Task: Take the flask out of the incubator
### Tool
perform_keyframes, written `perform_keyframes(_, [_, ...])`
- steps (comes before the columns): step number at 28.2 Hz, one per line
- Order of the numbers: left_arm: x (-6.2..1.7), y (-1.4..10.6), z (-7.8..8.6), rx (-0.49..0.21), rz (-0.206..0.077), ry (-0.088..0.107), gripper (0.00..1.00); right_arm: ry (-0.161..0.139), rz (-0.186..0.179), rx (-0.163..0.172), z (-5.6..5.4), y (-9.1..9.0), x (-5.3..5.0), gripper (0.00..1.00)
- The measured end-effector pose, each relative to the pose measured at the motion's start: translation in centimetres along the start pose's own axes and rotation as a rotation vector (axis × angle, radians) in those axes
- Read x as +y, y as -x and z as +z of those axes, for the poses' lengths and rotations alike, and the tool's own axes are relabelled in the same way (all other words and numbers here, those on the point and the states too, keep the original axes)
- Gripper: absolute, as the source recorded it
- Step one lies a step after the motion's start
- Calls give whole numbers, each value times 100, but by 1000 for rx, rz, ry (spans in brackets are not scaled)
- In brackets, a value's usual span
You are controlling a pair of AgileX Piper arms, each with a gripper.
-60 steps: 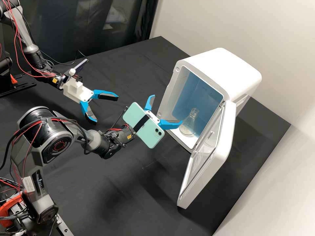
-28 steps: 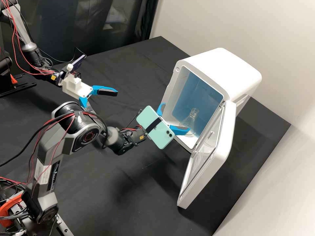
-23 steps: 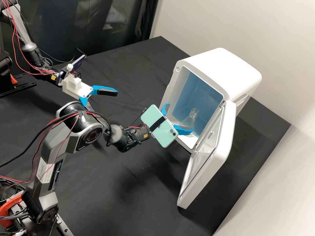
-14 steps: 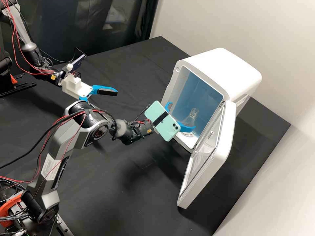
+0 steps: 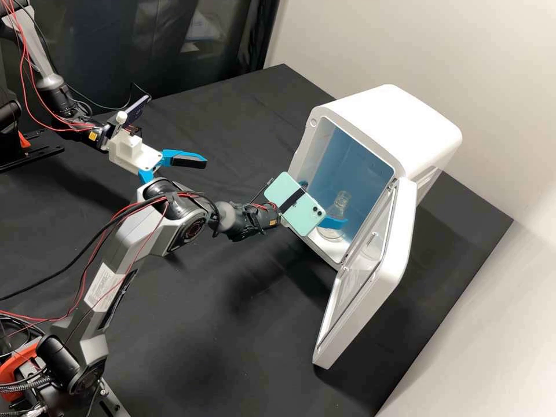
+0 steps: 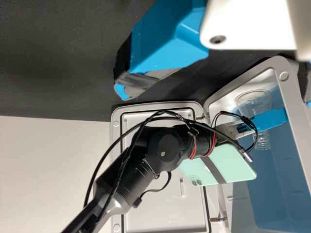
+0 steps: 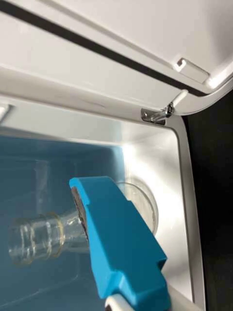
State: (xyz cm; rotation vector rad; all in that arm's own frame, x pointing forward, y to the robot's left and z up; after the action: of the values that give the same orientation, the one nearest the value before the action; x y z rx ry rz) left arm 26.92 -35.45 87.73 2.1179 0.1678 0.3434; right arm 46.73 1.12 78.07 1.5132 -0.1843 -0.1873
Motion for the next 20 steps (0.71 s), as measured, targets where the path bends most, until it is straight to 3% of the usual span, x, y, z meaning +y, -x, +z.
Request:
perform_keyframes(5, [0,0,0,0,0,0,100,1,-4,-15,21,-45,22,100])
perform_keyframes(9, [0,0,0,0,0,0,100,-8,19,-23,47,-98,89,100])
perform_keyframes(12, [0,0,0,0,0,0,100,-7,23,-34,73,-142,81,100])
perform_keyframes(20, [-6,-2,30,-10,-2,-1,100,-23,17,-44,90,-248,154,100])
